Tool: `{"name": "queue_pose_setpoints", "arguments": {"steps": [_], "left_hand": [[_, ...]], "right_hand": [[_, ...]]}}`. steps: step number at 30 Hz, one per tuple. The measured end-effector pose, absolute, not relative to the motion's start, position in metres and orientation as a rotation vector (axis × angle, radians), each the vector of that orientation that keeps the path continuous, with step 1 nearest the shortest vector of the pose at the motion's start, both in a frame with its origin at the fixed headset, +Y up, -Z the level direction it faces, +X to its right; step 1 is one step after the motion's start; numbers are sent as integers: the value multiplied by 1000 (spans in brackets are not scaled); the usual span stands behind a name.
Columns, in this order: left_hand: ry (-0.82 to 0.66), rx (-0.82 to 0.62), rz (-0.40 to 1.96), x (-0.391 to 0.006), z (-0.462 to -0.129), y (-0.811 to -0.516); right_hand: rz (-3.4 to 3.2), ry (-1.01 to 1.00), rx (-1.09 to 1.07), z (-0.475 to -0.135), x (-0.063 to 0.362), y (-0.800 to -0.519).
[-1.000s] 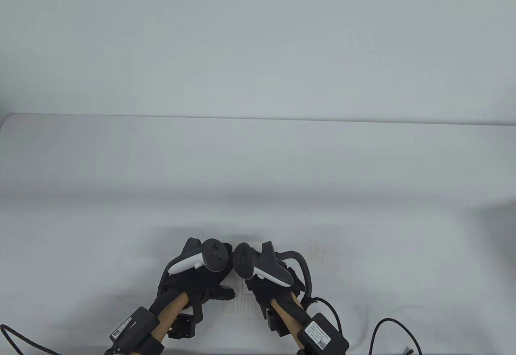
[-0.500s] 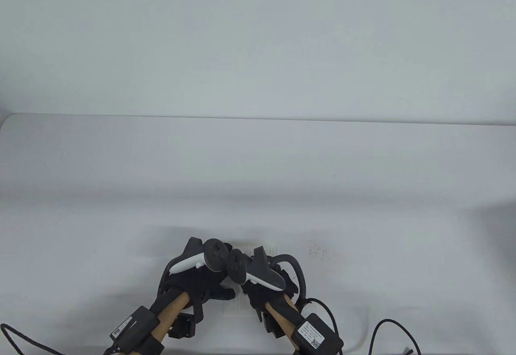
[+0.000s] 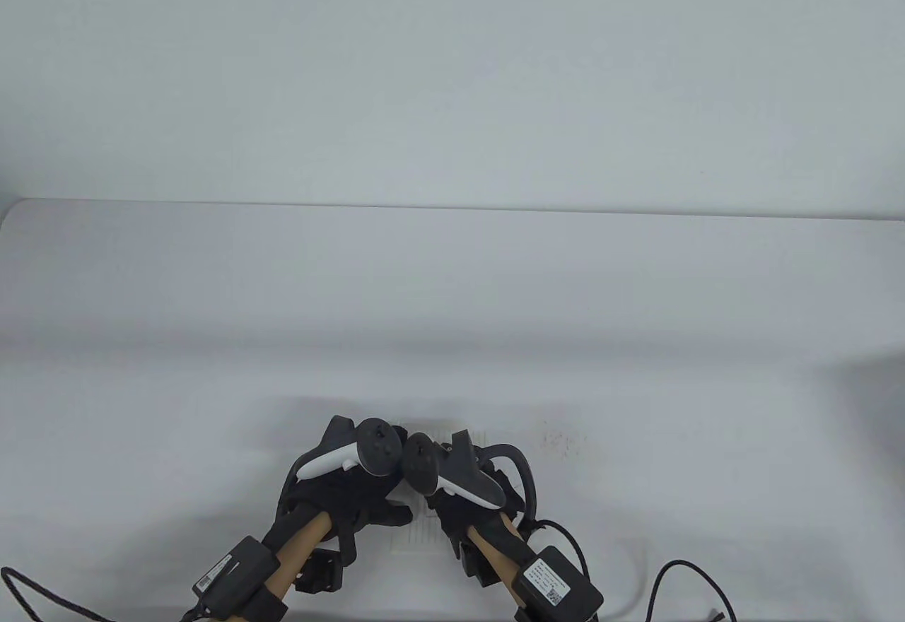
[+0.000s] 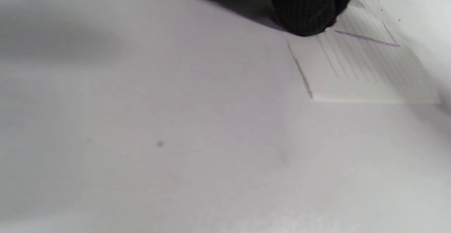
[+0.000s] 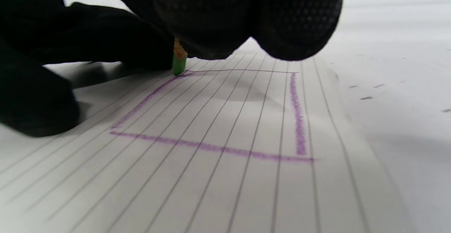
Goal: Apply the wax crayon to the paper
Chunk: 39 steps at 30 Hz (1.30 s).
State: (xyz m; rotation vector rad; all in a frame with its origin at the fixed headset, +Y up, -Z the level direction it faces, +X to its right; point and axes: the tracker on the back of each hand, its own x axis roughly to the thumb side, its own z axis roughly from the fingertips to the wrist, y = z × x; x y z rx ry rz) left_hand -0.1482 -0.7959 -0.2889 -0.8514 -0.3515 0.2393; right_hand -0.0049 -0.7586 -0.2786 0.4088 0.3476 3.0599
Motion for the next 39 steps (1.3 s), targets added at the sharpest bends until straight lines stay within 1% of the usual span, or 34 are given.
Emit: {"name": "queue_pose_setpoints", "arguments": {"steps": [3,6,9,10,12,13,14,17,19,20,21,22,24,25,26,27,28,29,31,32,34,35,36,39], "left_hand": [[-352,-853,242,-148,-289,-796],[-352,-854,246,-149,-289,-796],[-352,-855,247,-149,-289,-796],[-352,-855,247,-149,-289,-796],[-352,-855,249,-149,-289,-796],[-352,-856,249,-149,-289,-796],[-352,-856,249,-149,-289,-796],[-352,-856,250,-149,-289,-796],[-352,-856,251,-149,-289,-796],[-352,-855,250,-149,-289,-796],[-352,-855,250,-149,-289,-796],[-352,-856,250,-149,-289,-796],[-352,-856,251,-149,-289,-796],[-352,-855,250,-149,-289,-796],[-352,-855,249,-149,-289,-796],[-352,-855,248,-149,-289,-796],[-352,-856,250,-149,-289,-797],[-352,-856,250,-149,-289,-797],[-352,-856,248,-149,-289,-796],[-353,-856,248,-149,-289,-797],[-353,-855,247,-149,-289,-796],[-353,-855,247,-149,-289,-796],[-353,-855,247,-149,-289,-797],[-353,-856,248,-149,-289,-796]], "right_hand": [[3146,239,390,-277,-6,-760],[3059,342,437,-278,-7,-759],[3111,255,380,-278,-5,-760],[3132,238,397,-278,-6,-760],[3101,288,428,-277,-7,-759],[3054,345,454,-279,-6,-759],[3023,352,418,-280,-3,-760],[3113,259,385,-279,-3,-760],[3092,310,435,-279,-5,-758],[3032,391,463,-280,-4,-758],[2989,423,457,-281,-2,-758],[3006,386,398,-281,-1,-759],[3124,246,366,-280,-1,-759],[3129,267,427,-278,-2,-758],[3105,302,430,-278,-3,-758],[3034,395,464,-279,-3,-757],[2958,463,451,-280,-3,-758],[2981,427,383,-280,-1,-758],[3115,282,348,-280,-1,-758],[3140,262,367,-279,-1,-758],[3064,376,429,-279,-3,-756],[2963,490,458,-281,-2,-756],[2944,500,408,-281,-1,-757],[3129,281,339,-280,-1,-757]]}}
